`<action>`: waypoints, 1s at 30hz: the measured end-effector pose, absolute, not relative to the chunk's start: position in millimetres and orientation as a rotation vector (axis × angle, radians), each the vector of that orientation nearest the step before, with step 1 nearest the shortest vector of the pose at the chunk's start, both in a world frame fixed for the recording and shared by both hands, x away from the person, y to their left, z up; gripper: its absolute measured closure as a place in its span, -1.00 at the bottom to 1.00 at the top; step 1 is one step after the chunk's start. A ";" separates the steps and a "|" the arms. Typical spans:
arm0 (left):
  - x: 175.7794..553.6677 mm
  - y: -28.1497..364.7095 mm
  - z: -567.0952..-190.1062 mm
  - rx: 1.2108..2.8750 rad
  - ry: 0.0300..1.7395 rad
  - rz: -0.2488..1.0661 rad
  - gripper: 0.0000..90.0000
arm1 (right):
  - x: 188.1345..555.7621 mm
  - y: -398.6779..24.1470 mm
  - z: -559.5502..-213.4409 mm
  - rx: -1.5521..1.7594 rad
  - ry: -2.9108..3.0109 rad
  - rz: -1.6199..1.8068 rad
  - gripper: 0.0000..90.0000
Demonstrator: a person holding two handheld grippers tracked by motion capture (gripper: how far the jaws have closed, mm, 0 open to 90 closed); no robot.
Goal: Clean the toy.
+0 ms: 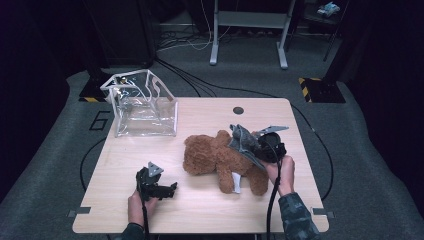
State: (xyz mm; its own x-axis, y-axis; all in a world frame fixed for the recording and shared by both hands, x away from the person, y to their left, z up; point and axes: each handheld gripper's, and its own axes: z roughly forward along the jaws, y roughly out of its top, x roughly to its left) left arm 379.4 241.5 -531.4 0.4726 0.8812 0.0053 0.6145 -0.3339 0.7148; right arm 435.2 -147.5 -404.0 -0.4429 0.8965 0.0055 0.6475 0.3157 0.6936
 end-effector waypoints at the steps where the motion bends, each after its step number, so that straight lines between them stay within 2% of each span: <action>1: 379.4 241.5 -531.4 2.069 1.235 0.526 -1.00 | 435.8 -152.0 -405.7 1.395 2.192 0.888 0.70; 9: 379.4 241.6 -531.4 2.070 1.235 0.526 -1.00 | 435.8 -169.4 -418.3 1.481 2.160 0.854 0.71; 13: 379.5 241.6 -531.4 2.069 1.234 0.526 -1.00 | 427.6 -166.5 -404.3 1.455 2.140 0.963 0.71; 20: 379.4 241.5 -531.4 2.069 1.235 0.526 -1.00 | 416.9 -127.3 -383.3 1.292 2.216 1.052 0.71; 30: 379.4 241.6 -531.4 2.071 1.235 0.526 -1.00 | 420.8 -62.0 -413.5 1.154 2.368 0.947 0.70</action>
